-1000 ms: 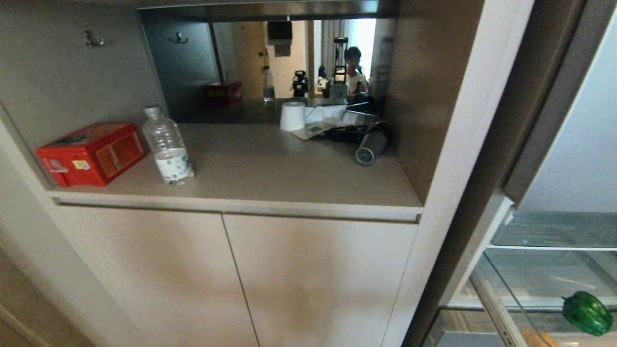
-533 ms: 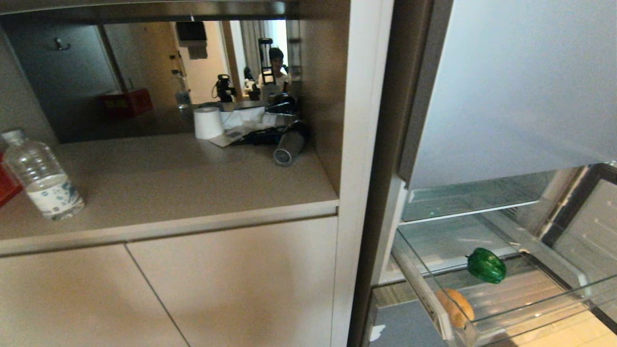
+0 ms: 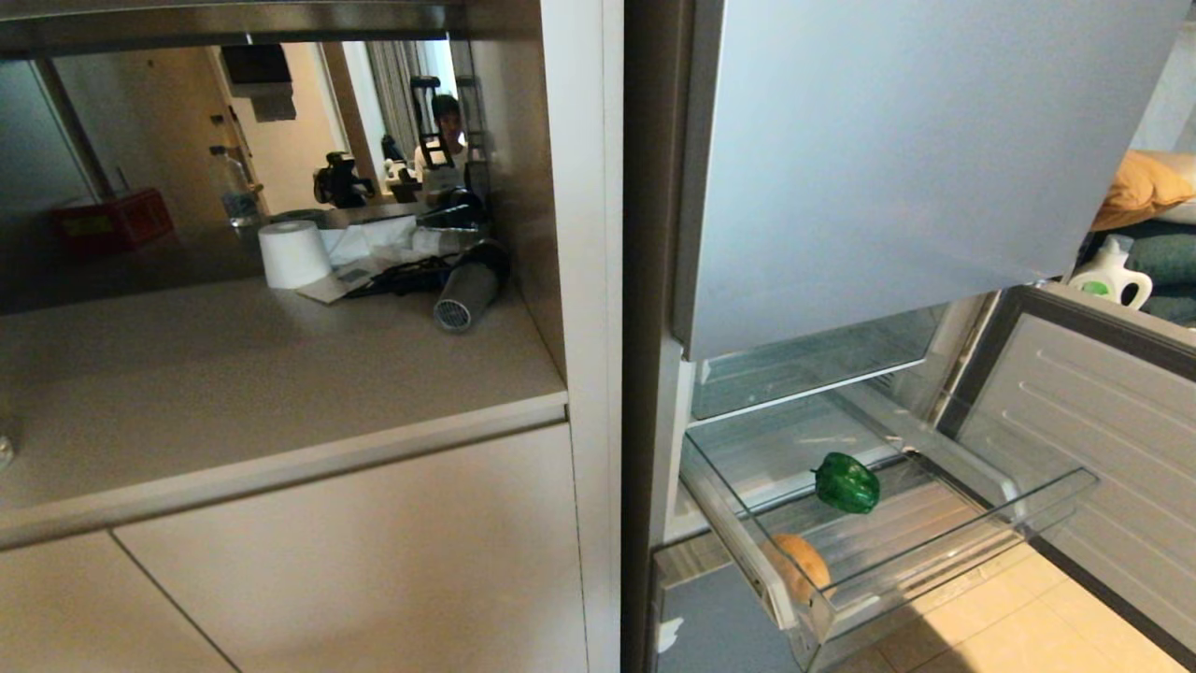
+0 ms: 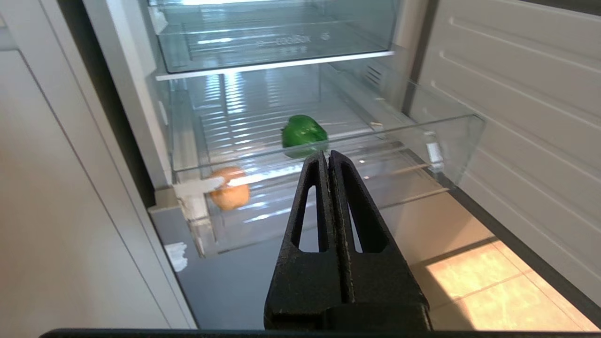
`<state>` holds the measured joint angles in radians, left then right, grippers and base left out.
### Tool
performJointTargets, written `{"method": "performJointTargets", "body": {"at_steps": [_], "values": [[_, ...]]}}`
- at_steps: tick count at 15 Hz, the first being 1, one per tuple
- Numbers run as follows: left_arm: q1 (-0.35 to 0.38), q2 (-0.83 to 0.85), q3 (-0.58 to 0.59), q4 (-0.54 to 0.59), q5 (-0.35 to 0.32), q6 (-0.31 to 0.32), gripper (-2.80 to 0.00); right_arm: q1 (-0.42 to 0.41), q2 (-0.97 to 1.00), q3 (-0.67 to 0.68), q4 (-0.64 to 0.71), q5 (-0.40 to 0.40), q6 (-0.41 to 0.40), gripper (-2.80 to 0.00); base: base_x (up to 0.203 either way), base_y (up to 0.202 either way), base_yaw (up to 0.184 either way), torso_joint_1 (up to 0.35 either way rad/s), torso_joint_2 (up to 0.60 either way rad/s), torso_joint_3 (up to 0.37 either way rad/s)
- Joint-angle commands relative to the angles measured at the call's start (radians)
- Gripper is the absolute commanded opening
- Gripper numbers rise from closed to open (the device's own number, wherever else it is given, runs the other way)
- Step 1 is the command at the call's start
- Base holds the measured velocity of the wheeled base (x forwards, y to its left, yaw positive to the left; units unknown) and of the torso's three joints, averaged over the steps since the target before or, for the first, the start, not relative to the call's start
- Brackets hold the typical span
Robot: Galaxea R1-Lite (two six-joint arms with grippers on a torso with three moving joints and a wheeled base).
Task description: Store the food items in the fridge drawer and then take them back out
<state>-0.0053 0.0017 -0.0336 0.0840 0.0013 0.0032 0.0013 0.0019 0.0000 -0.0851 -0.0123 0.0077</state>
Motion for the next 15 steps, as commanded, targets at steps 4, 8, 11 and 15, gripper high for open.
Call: {"method": "performJointTargets", "body": {"at_steps": [4, 8, 11, 15], "values": [[-0.001, 0.001, 0.000, 0.000, 0.000, 0.000, -2.80, -0.014, 0.167, 0.024, 0.003, -0.004, 0.026, -2.80, 0.000, 0.000, 0.000, 0.000, 0.00, 0.000], [-0.001, 0.001, 0.000, 0.000, 0.000, 0.000, -2.80, -0.092, 0.445, -0.043, -0.030, 0.007, 0.142, -2.80, 0.000, 0.000, 0.000, 0.000, 0.00, 0.000], [-0.001, 0.001, 0.000, 0.000, 0.000, 0.000, -2.80, -0.236, 0.769, -0.128, -0.097, 0.029, 0.332, -2.80, 0.000, 0.000, 0.000, 0.000, 0.00, 0.000], [-0.001, 0.001, 0.000, 0.000, 0.000, 0.000, -2.80, -0.682, 1.129, -0.189, -0.223, 0.236, 0.451, -2.80, 0.000, 0.000, 0.000, 0.000, 0.00, 0.000]]}}
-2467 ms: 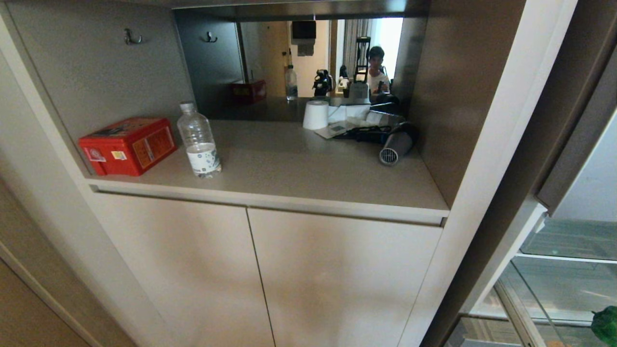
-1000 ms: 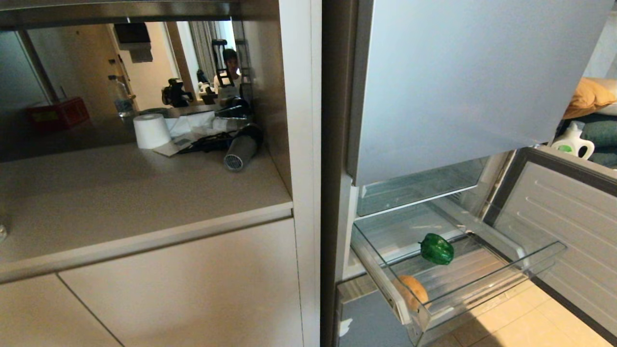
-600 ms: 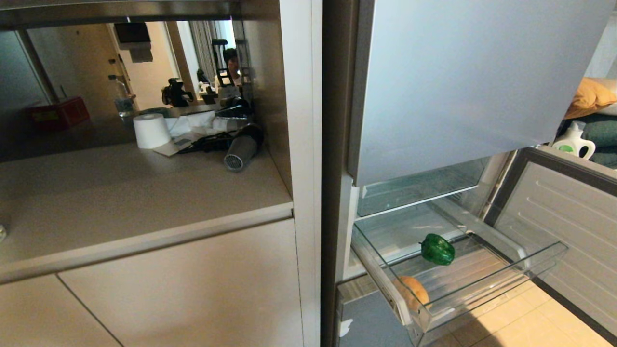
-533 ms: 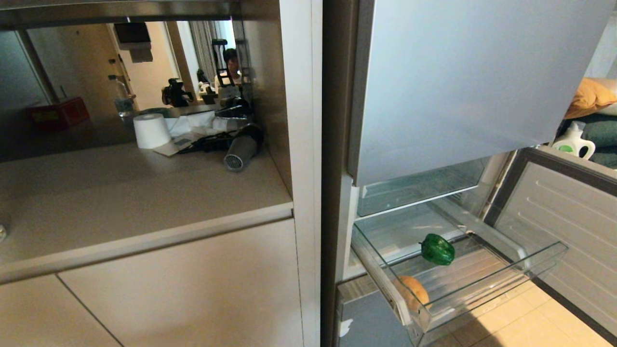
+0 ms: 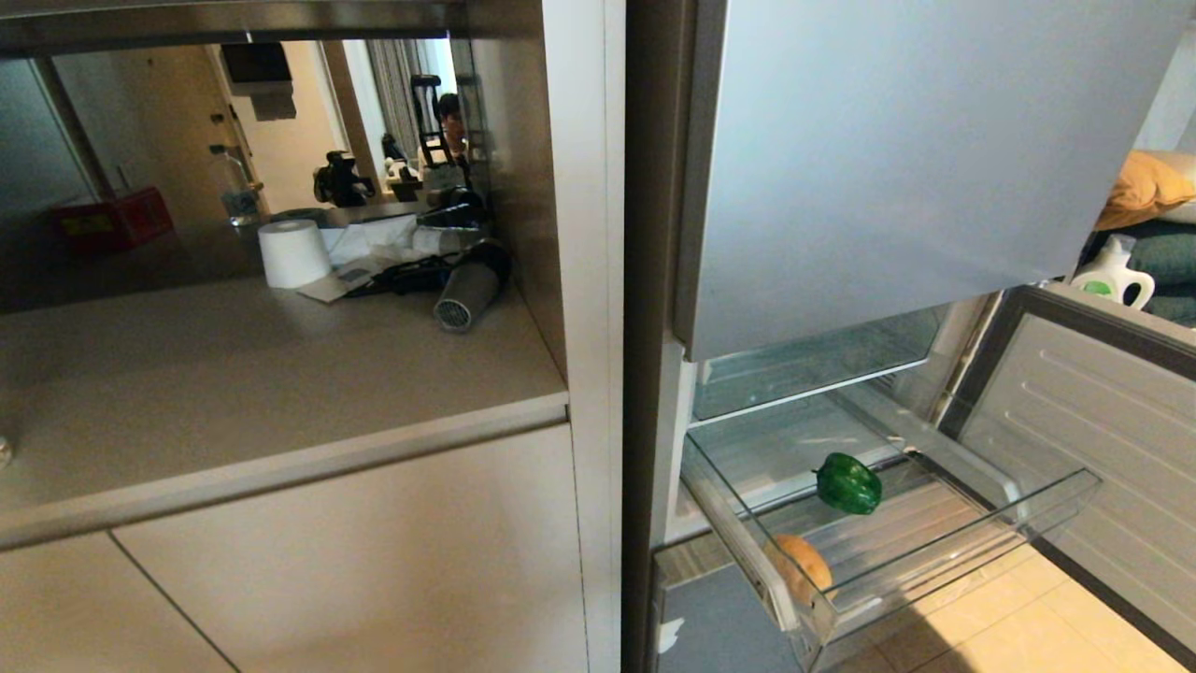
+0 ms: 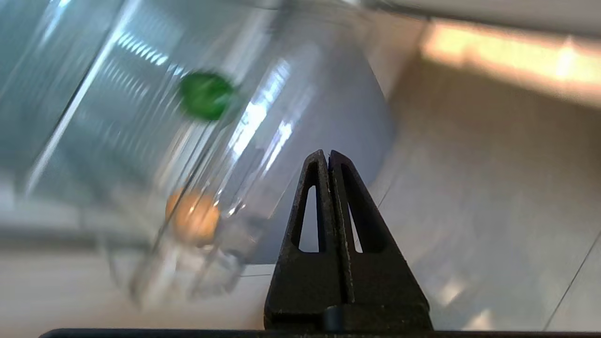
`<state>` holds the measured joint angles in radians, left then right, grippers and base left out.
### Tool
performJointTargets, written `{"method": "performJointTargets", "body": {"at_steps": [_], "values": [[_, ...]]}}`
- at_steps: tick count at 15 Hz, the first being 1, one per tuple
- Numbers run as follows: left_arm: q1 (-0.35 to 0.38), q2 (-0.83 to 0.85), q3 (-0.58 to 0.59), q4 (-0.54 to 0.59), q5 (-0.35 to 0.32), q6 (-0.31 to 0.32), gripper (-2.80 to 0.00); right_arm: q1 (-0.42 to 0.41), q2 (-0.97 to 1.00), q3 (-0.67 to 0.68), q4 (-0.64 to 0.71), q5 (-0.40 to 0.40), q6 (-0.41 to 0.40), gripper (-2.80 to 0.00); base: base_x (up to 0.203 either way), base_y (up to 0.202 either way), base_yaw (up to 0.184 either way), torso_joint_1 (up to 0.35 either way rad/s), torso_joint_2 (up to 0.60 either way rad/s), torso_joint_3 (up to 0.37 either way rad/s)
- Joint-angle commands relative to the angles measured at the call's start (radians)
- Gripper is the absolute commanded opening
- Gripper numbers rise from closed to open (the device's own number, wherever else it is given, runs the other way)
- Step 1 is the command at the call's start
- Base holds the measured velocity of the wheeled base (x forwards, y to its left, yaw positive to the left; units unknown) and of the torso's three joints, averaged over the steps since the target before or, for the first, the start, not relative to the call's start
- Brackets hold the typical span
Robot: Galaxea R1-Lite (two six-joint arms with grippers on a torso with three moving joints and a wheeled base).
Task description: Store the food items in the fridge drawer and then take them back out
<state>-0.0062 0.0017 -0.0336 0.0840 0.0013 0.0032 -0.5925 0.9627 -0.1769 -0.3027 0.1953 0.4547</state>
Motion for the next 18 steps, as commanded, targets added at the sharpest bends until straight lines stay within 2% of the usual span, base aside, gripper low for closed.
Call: {"method": "performJointTargets", "body": {"at_steps": [1, 4, 8, 11, 18], "values": [[0.000, 0.001, 0.000, 0.000, 0.000, 0.000, -2.80, -0.146, 0.256, -0.023, -0.026, 0.093, 0.018, -2.80, 0.000, 0.000, 0.000, 0.000, 0.00, 0.000], [0.000, 0.001, 0.000, 0.000, 0.000, 0.000, -2.80, -0.208, 0.501, -0.046, -0.056, 0.235, 0.037, -2.80, 0.000, 0.000, 0.000, 0.000, 0.00, 0.000], [0.000, 0.001, 0.000, 0.000, 0.000, 0.000, -2.80, -0.225, 0.769, -0.162, -0.072, 0.345, 0.034, -2.80, 0.000, 0.000, 0.000, 0.000, 0.00, 0.000], [0.000, 0.001, 0.000, 0.000, 0.000, 0.000, -2.80, -0.225, 0.879, -0.249, -0.072, 0.373, -0.057, -2.80, 0.000, 0.000, 0.000, 0.000, 0.00, 0.000], [0.000, 0.001, 0.000, 0.000, 0.000, 0.000, -2.80, -0.085, 0.994, -0.344, -0.070, 0.393, -0.104, -2.80, 0.000, 0.000, 0.000, 0.000, 0.00, 0.000]]}}
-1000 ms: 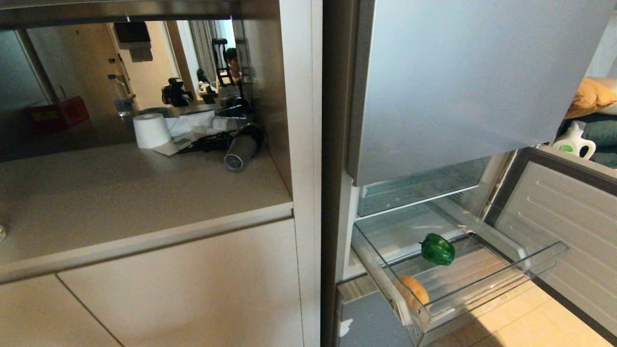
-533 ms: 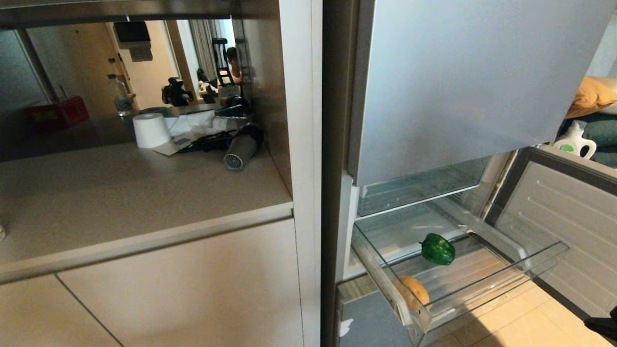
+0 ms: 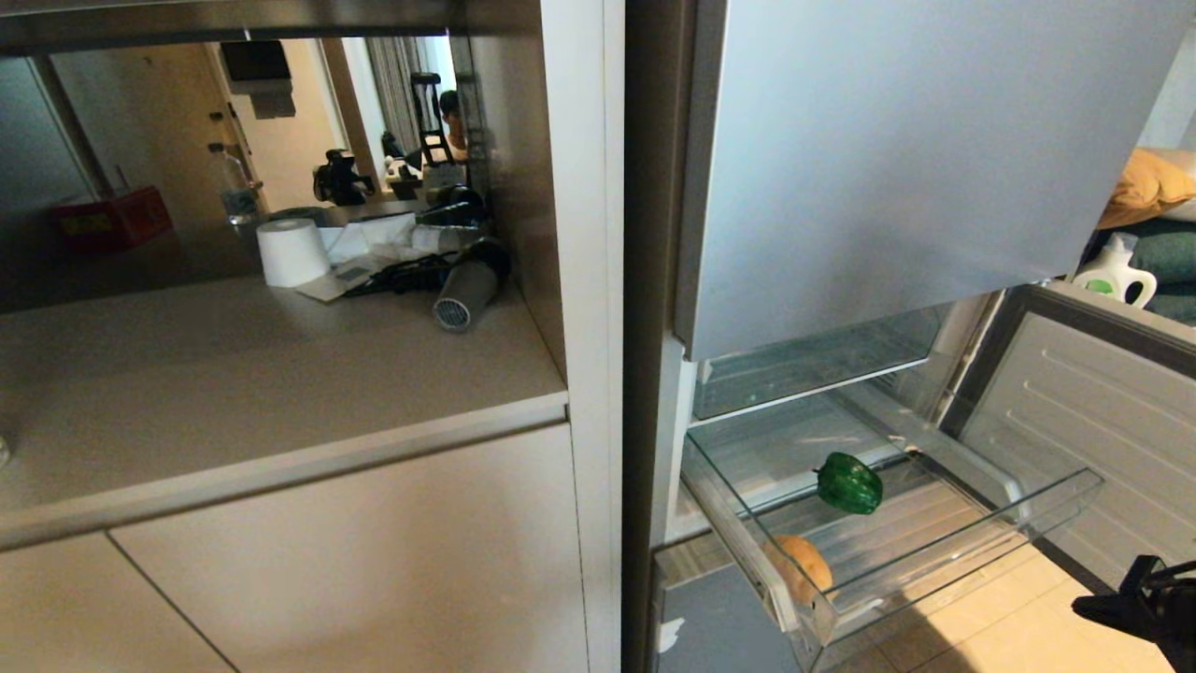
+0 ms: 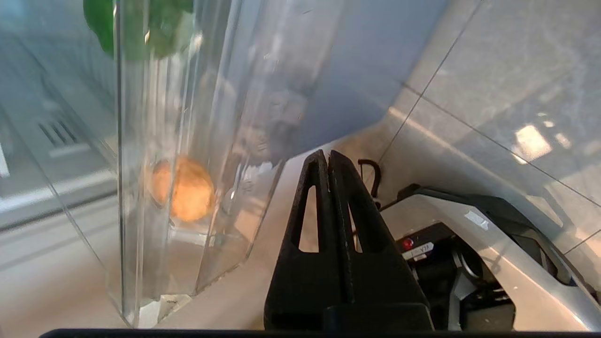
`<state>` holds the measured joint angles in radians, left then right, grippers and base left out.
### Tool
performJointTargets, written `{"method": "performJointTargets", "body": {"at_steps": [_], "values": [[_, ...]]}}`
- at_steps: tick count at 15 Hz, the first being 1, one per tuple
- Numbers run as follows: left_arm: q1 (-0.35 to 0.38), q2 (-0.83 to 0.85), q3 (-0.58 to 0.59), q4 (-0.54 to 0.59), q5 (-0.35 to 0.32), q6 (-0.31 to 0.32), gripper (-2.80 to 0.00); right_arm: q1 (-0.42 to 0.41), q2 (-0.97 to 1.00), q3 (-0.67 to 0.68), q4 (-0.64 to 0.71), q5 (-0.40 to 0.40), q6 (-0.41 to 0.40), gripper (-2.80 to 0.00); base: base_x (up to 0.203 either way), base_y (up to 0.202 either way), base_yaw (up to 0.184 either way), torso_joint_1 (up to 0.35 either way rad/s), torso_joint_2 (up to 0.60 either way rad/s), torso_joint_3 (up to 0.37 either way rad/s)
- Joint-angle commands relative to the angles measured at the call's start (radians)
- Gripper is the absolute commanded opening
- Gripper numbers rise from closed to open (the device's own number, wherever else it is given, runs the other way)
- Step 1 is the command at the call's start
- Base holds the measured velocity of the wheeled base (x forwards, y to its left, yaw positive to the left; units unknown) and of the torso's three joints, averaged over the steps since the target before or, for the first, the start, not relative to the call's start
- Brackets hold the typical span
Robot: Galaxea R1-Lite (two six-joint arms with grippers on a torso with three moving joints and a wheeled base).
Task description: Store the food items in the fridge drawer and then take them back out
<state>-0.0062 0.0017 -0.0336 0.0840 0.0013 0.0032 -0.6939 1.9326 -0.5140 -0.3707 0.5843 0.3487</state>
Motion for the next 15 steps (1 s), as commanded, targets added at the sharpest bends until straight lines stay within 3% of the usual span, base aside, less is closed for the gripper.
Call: {"method": "performJointTargets", "body": {"at_steps": [1, 5, 15], "values": [[0.000, 0.001, 0.000, 0.000, 0.000, 0.000, -2.80, 0.038, 0.037, -0.019, -0.003, 0.004, 0.005, -2.80, 0.000, 0.000, 0.000, 0.000, 0.00, 0.000], [0.000, 0.001, 0.000, 0.000, 0.000, 0.000, -2.80, 0.124, 0.108, -0.088, -0.010, 0.004, 0.014, -2.80, 0.000, 0.000, 0.000, 0.000, 0.00, 0.000], [0.000, 0.001, 0.000, 0.000, 0.000, 0.000, -2.80, 0.233, 0.300, -0.316, -0.161, 0.069, 0.059, -2.80, 0.000, 0.000, 0.000, 0.000, 0.00, 0.000]]}}
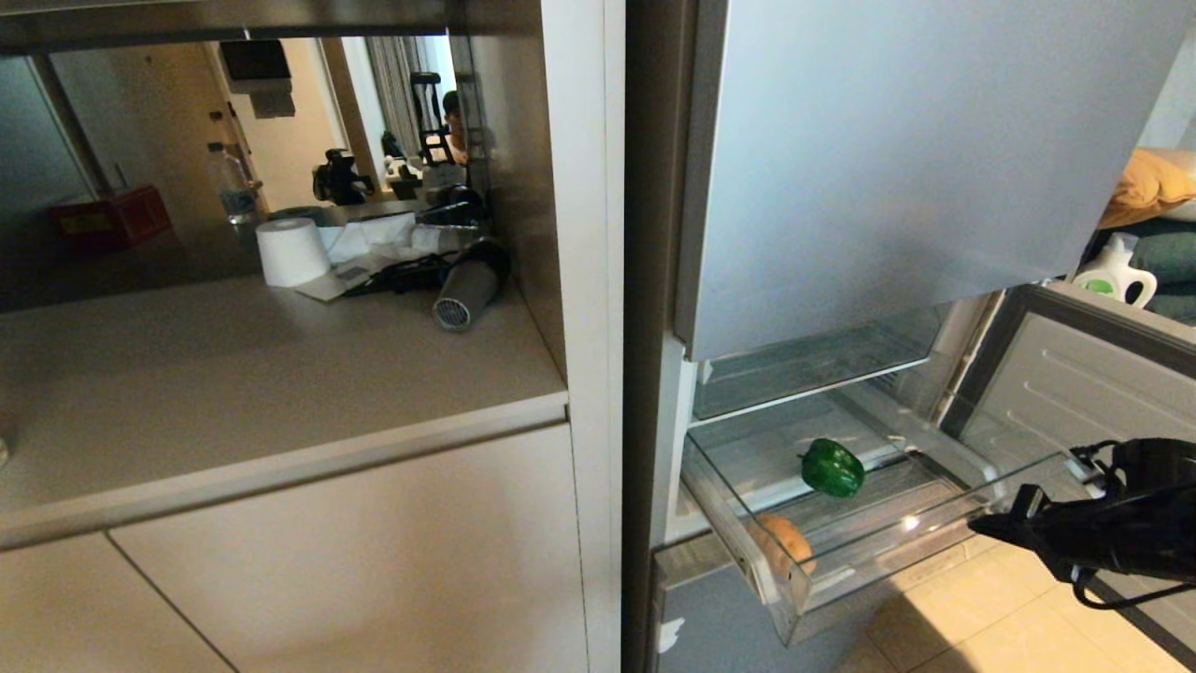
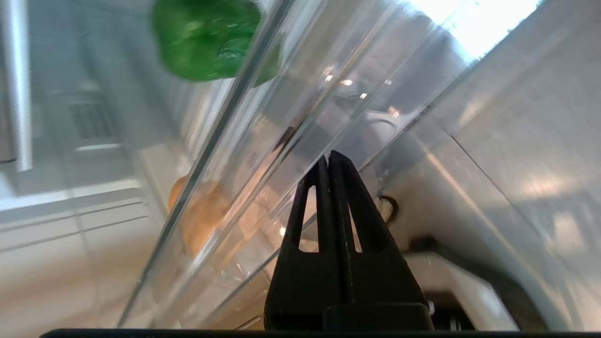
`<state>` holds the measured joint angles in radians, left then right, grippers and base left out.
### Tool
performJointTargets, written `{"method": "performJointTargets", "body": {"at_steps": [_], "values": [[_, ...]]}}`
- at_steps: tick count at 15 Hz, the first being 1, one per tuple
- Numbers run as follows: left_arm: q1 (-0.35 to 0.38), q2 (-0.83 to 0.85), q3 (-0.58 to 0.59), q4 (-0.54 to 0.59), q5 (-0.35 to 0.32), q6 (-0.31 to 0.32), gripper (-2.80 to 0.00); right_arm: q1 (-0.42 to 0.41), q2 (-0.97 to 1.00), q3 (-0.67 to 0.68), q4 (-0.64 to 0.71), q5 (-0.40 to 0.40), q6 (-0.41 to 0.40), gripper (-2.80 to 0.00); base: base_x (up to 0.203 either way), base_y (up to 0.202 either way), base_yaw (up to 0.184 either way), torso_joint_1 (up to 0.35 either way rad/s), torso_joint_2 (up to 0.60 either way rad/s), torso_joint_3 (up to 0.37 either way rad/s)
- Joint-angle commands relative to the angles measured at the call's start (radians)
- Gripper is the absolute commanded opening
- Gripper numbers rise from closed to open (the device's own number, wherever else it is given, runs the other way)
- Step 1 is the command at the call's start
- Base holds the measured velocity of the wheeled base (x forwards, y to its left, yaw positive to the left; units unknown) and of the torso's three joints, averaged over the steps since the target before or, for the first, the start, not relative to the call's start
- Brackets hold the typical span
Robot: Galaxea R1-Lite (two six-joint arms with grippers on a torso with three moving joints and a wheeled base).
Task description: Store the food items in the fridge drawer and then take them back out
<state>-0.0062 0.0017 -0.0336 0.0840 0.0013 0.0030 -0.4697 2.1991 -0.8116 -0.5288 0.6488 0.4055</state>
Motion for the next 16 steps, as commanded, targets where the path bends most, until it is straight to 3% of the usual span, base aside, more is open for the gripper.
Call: {"method": "performJointTargets", "body": {"at_steps": [1, 8, 16], "values": [[0.000, 0.001, 0.000, 0.000, 0.000, 0.000, -2.80, 0.018, 0.050, -0.022, -0.055, 0.024, 0.003, -2.80, 0.000, 0.000, 0.000, 0.000, 0.00, 0.000], [0.000, 0.001, 0.000, 0.000, 0.000, 0.000, -2.80, 0.136, 0.194, -0.103, -0.489, 0.038, 0.090, -2.80, 0.000, 0.000, 0.000, 0.000, 0.00, 0.000], [0.000, 0.001, 0.000, 0.000, 0.000, 0.000, -2.80, 0.220, 0.318, -0.312, -0.532, 0.037, 0.133, -2.80, 0.000, 0.000, 0.000, 0.000, 0.00, 0.000]]}}
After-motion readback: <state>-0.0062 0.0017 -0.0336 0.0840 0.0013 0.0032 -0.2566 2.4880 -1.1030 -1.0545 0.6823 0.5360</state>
